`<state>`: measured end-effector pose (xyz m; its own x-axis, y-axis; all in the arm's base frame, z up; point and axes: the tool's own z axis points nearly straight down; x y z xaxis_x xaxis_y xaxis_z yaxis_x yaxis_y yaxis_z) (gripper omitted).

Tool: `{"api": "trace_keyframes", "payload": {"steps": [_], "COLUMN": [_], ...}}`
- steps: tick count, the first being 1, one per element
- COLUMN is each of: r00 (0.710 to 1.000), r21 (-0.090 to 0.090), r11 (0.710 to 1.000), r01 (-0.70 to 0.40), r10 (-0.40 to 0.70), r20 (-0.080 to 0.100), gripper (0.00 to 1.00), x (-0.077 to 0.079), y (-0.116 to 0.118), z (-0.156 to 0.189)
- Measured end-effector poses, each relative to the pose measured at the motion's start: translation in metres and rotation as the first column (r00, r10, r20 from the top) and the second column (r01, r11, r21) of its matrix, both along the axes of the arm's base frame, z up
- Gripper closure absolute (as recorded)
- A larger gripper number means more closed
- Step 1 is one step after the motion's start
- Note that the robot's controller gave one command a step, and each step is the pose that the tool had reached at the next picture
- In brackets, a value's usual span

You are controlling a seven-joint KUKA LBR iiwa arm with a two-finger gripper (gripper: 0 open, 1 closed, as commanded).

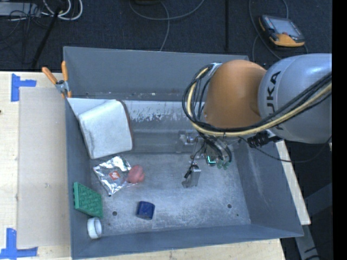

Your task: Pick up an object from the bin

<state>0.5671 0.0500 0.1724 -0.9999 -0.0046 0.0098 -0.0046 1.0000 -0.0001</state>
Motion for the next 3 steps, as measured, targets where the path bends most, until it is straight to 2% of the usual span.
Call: {"api": "trace_keyframes", "payload": {"steps": [1, 2, 3], "r00": [0.973, 0.886, 0.843], "r21": [0.002, -0.005, -0.008], "r11": [0.973, 0.887, 0.843], "r01": [-0.230, -0.462, -0.538], "r10": [0.230, 0.462, 0.538], "r20": [0.012, 0.029, 0.023], "gripper": [0.00, 0.00, 0.00], "x": [-0.032, -0.052, -0.056], "y": [0.105, 0.097, 0.096], "z": [-0.081, -0.096, -0.097]}}
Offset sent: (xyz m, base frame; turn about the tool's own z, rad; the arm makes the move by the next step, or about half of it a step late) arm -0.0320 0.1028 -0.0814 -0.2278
